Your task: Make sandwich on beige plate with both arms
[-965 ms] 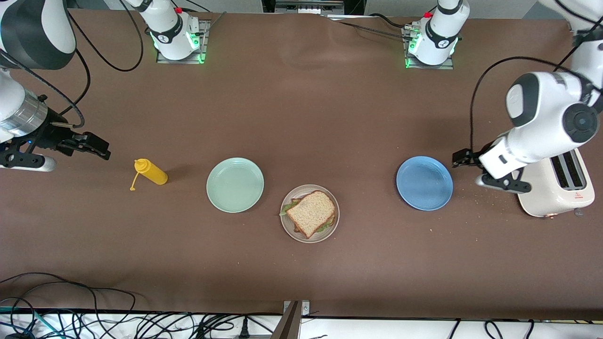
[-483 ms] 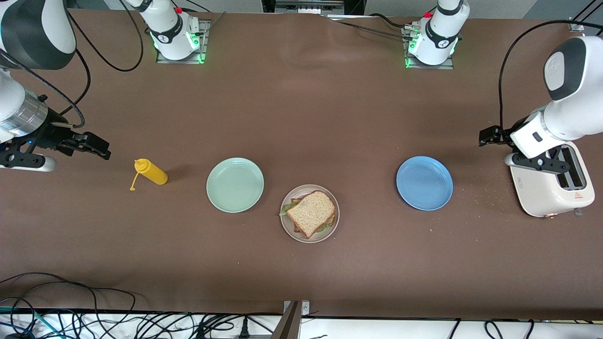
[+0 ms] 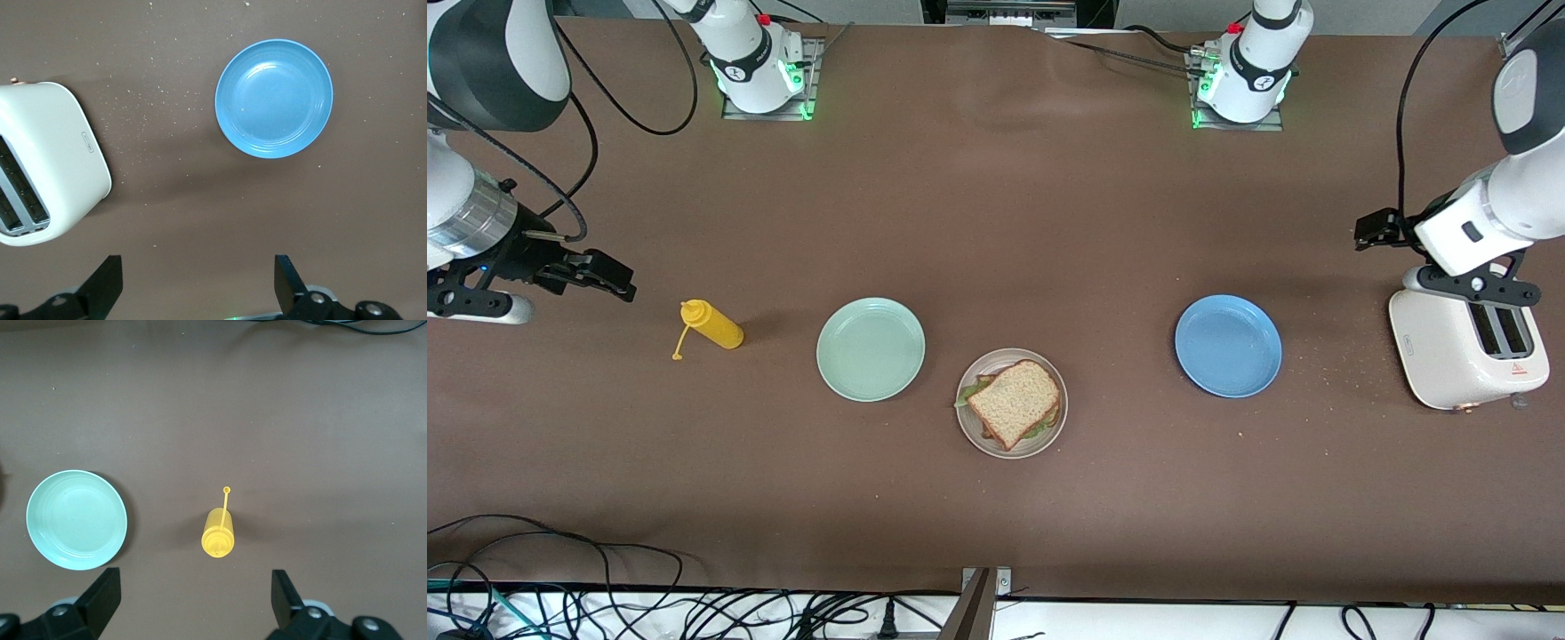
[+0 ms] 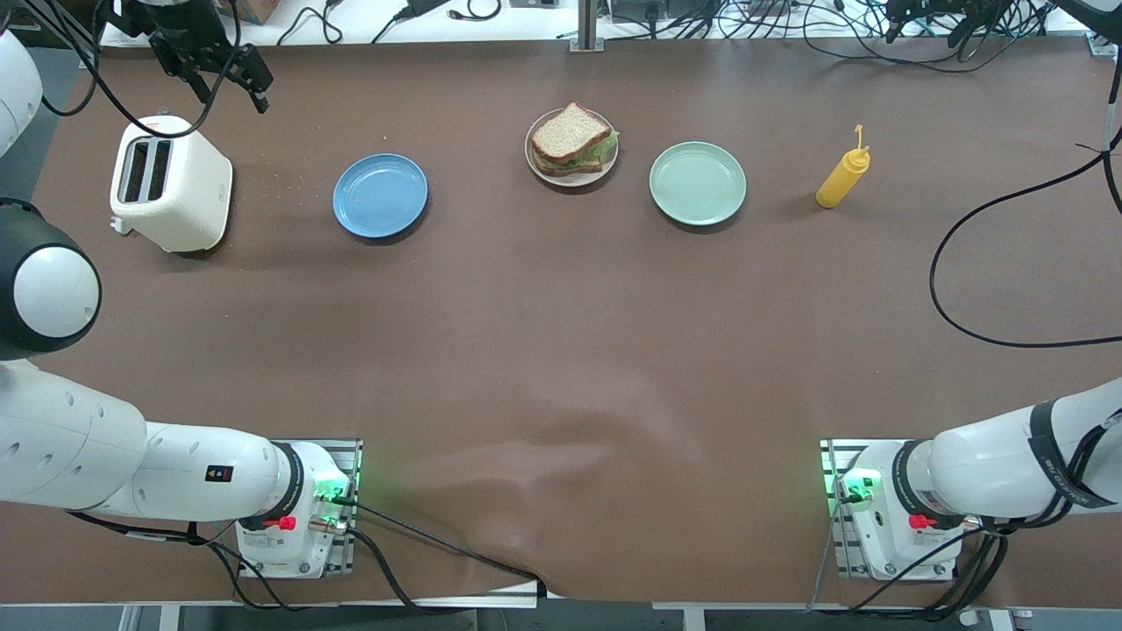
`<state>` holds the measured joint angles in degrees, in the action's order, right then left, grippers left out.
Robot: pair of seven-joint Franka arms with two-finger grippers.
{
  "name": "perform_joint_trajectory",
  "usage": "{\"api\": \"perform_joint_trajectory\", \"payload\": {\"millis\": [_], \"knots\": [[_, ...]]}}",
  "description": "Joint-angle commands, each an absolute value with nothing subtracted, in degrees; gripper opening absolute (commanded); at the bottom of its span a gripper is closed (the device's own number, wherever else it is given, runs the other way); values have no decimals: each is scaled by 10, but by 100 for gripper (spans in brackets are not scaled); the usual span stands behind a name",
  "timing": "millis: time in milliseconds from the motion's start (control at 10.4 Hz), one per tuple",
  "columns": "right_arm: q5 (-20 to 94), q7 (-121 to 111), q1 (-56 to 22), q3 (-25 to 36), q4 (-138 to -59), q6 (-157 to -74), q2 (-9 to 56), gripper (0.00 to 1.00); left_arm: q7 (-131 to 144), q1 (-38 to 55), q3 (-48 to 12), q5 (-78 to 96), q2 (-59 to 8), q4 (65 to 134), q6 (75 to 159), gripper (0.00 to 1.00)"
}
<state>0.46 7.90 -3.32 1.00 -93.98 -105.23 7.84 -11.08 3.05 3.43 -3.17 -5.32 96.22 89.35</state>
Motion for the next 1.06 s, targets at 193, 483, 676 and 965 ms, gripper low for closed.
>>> {"api": "perform_joint_trajectory", "payload": {"millis": [193,483,676,965], "knots": [[13,81,-35,12,-927,-1043,83,100,-103,23,27,-18,-58,891,825,100],[13,82,-35,12,-927,-1043,83,100,-104,20,27,-18,-64,864,797,100],[13,83,-35,12,-927,-1044,83,100,-104,21,25,-20,-59,863,796,100],[13,83,-35,12,-927,-1045,83,100,-105,21,25,-17,-60,863,789,100]]}}
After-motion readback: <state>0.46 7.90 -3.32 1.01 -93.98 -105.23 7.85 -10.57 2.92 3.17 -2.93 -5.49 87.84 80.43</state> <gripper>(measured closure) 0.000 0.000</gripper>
